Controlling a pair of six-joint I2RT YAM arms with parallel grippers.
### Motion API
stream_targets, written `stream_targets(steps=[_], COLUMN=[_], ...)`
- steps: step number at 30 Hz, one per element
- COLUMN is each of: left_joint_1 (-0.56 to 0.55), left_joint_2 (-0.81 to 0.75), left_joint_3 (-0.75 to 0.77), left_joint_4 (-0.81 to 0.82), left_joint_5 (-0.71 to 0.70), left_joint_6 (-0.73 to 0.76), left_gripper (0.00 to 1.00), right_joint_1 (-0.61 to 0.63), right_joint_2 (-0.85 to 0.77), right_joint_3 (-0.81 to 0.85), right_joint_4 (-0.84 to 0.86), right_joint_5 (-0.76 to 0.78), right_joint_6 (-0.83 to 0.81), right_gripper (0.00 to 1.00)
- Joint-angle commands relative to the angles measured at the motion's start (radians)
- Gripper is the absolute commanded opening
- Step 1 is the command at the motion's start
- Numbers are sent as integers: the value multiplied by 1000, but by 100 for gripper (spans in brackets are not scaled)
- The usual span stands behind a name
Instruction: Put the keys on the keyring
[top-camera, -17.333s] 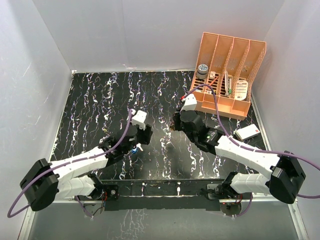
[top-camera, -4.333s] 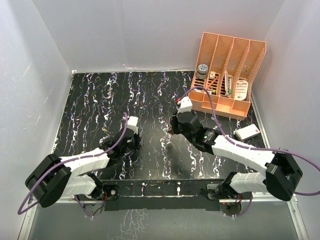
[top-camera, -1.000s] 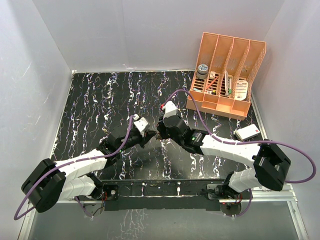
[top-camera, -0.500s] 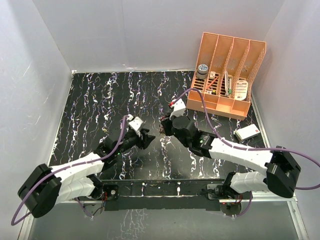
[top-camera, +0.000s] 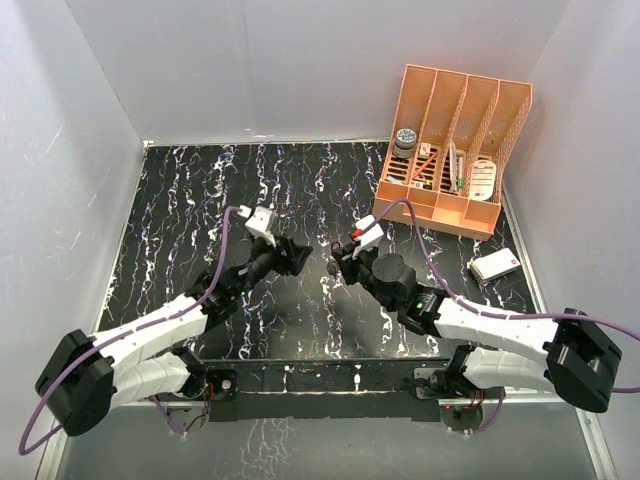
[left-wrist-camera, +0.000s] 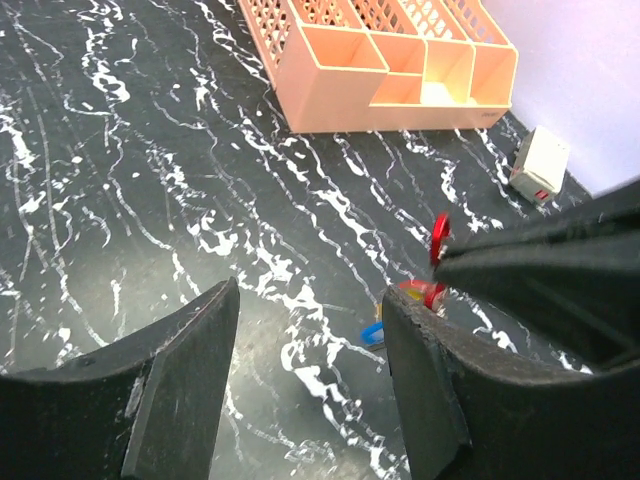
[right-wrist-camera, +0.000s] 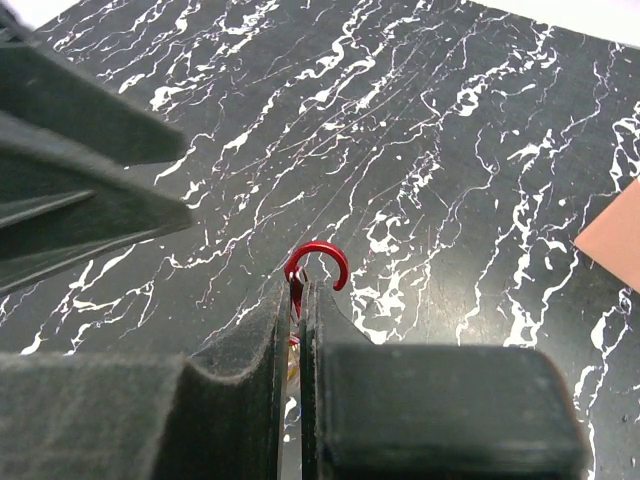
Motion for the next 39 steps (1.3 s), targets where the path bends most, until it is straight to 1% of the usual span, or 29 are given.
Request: stream_targets(steps=[1,5,11,20,25,36,39], left_joint_1=[5,11,12,13,13,14,17], left_joint_2=[104,173,209,219,226,268,273], left_joint_3=[154,213,270,268,251,253,251], left_joint_4=[-91,-81,-112,-94,-53,-11,-3], left_joint_5=[42,93,121,170,197,248,256], left_joint_6=[-90,-130,-117,-94,-90,-84,-86], left_gripper=[58,57,54,47,40,34,30], right_joint_1=[-1,-1,-1,-2,-1,-1,-1], right_joint_2=[25,62,96,115,102,78,76], right_joint_3=[51,51,102,129,130,119,119], right_joint_4=[135,188,172,159,150,149,150], right_joint_5=[-35,-43,-56,-70,-75,-84,-84], right_joint_6=[-74,-105,-126,-125,-119,-118,-118], right_gripper=[0,0,0,0,0,0,0])
